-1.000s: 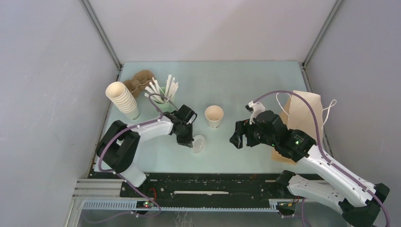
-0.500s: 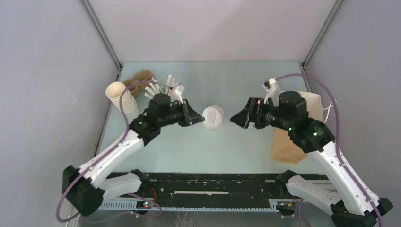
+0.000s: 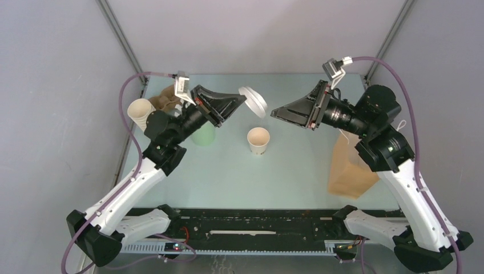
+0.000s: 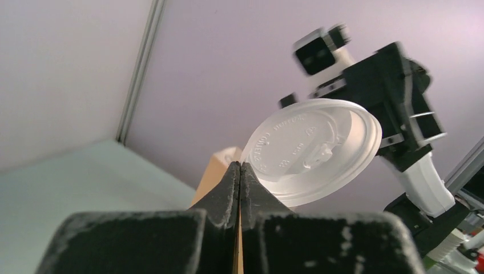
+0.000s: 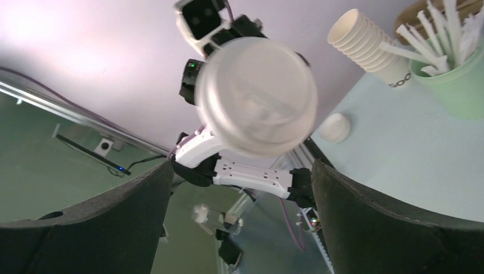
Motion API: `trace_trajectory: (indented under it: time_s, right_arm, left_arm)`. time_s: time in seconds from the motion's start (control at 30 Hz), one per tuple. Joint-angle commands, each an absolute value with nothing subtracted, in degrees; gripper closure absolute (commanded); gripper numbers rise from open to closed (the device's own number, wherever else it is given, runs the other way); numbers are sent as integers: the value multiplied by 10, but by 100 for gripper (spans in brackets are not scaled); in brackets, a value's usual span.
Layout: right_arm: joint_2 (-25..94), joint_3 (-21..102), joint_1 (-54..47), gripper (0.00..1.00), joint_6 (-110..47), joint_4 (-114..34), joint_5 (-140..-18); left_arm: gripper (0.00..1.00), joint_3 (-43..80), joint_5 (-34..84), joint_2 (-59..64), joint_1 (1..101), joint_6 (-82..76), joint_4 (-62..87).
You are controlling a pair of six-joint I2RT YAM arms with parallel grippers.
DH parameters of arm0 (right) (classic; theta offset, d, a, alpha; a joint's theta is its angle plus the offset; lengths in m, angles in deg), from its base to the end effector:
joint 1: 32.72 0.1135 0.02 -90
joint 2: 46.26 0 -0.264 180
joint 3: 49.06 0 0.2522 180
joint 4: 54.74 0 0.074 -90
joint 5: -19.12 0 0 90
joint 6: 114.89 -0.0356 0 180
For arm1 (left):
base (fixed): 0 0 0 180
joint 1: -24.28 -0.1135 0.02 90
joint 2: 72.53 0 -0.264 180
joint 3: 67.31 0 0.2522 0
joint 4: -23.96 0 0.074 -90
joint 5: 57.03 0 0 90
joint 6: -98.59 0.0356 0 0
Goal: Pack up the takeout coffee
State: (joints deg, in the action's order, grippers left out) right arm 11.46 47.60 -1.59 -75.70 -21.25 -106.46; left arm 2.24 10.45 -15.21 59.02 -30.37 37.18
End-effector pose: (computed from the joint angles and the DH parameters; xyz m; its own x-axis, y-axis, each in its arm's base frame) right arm 0.1414 0.1096 0.5050 -0.6588 0.3385 -0.6719 -0.6420 0.2126 0.7366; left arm 0.1734 -0.1368 0.4351 -0.2351 -0.5438 -0.8056 0.8523 0.2830 -0.4398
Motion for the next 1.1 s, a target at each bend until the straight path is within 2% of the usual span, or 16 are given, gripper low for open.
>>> trace_trajectory:
  time_s: [0.0, 0.3, 1.07]
  right_arm:
    - [142, 489, -20, 0, -833, -279, -1107]
    - [158, 494, -38, 0, -859, -293, -1119]
    - [165, 473, -38, 2, -901, -320, -1110]
  left_arm:
    - [100, 99, 73, -129, 588, -248, 440]
    - [100, 151, 10, -92, 588, -215, 401]
    - [100, 157, 4, -99, 588, -157, 334]
